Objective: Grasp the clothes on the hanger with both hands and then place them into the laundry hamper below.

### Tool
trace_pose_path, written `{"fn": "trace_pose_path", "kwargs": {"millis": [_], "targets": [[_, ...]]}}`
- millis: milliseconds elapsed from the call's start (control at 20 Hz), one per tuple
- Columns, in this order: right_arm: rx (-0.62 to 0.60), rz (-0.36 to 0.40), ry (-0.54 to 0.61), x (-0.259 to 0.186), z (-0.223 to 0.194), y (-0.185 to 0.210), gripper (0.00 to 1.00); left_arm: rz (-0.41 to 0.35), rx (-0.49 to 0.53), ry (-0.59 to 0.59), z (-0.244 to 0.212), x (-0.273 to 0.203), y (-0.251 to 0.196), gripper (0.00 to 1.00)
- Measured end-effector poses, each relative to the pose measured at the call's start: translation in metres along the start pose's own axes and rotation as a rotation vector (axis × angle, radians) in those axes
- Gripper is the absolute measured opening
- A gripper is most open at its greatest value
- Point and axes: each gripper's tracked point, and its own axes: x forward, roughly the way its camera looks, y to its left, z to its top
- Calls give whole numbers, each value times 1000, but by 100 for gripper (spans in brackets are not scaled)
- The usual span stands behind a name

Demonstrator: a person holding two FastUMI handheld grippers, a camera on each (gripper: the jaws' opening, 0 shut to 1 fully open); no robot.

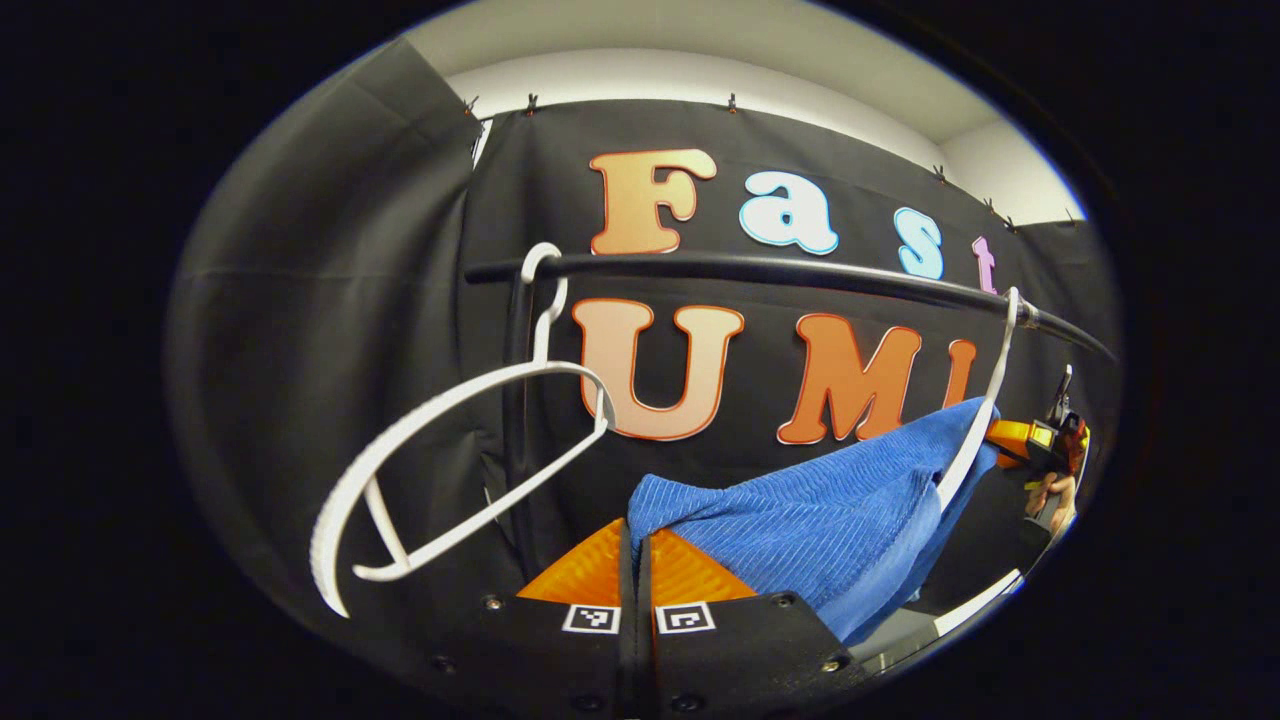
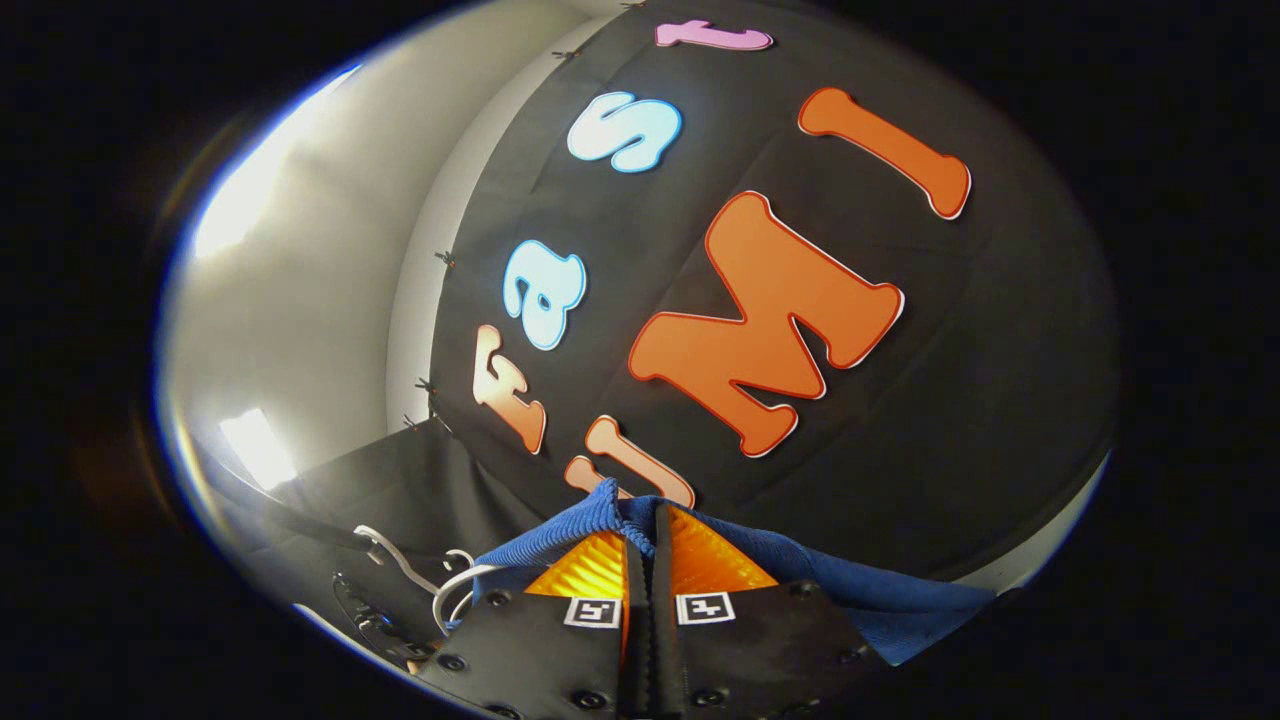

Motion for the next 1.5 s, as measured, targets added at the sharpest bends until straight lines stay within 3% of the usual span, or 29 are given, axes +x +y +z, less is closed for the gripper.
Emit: {"fn": "trace_pose_path", "kwargs": {"millis": [100,200,350,800,1100,1350,1500], "targets": [[-4,24,-20,7,14,7,6,-25,-42,28,-12,4,-5,0],[-23,42,-22,5,20,8,6,-34,-8,61,-25,7,-10,0],[59,54,4,5,16,1,6,-51,20,99,-46,11,-17,0],[251,140,59,-6,4,10,6,-68,-155,91,-104,-8,-31,0],[248,147,78,-16,17,10,6,-131,-236,102,-130,-56,-65,0],[271,119,70,-14,25,-15,6,-143,-354,57,-101,-96,-85,0],[292,114,133,1,-2,-24,6,-99,-349,25,-81,-115,-73,0]]}}
